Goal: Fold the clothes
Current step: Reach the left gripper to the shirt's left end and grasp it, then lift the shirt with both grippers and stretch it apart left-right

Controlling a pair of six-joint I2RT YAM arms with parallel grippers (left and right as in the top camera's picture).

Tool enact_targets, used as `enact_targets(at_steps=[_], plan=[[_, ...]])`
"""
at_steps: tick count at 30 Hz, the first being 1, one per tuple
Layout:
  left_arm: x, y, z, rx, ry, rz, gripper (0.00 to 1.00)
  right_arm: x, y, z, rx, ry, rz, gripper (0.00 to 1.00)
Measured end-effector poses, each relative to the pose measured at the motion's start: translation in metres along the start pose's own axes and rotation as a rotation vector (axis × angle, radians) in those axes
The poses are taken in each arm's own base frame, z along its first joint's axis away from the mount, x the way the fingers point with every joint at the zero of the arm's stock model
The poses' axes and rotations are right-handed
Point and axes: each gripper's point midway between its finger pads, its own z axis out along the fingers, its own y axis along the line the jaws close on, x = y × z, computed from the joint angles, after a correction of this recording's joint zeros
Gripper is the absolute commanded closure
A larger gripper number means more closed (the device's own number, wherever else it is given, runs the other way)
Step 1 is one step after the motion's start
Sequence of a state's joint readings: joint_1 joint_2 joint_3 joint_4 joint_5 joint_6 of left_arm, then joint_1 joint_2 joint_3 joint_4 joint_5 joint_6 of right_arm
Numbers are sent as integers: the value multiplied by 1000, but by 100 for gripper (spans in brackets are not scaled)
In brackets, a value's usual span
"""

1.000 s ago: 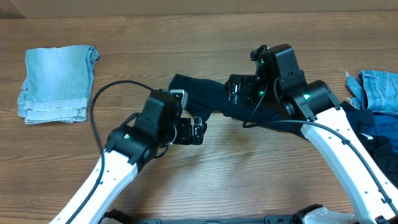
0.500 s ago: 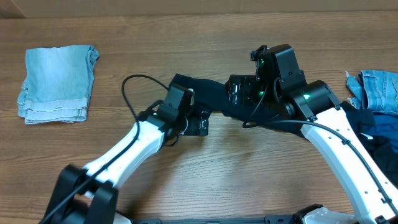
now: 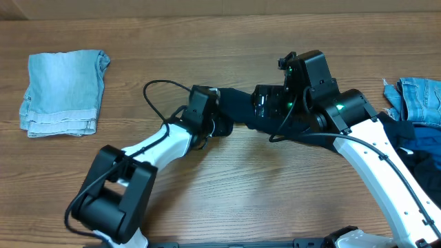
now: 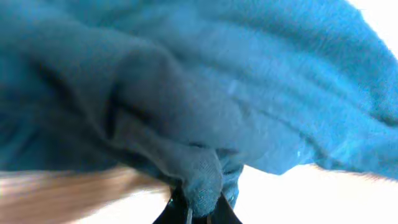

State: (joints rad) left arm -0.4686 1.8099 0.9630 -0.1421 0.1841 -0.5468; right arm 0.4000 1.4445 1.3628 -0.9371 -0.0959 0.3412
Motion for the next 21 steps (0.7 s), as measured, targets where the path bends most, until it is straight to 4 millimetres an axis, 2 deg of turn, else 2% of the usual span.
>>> enact_targets(at_steps=[3,5,6,8,10,12,14,15,17,20,21], plan=[[-16,-7,-45,-37,21,21,96,2,-11,0,58,3,1,0],[-69,-39,-122,-44,-107,99,96,1,-18,-1,99,-6,0,0],[-86,-48,-155,-64,-160,128,96,2,-22,-1,122,-8,1,0],[-108,-55,-210,-123,-243,169,96,1,-30,-2,165,-14,0,0],[-115,-49,-239,-182,-272,170,96,1,-39,-4,219,-23,-1,0],[-124,-28,-254,-251,-288,142,96,-3,-49,-7,278,-45,-3,0],[-125,-9,-258,-297,-279,110,96,-5,-55,-9,307,-58,-2,0],[-126,0,-260,-317,-277,91,96,-9,-64,-11,336,-69,14,0],[-128,10,-263,-336,-279,69,96,-14,-87,-16,376,-78,71,0],[-128,13,-264,-340,-274,63,96,-15,-129,-22,415,-62,193,1],[-126,14,-264,-343,-268,63,96,-11,-137,-19,418,-44,218,5]])
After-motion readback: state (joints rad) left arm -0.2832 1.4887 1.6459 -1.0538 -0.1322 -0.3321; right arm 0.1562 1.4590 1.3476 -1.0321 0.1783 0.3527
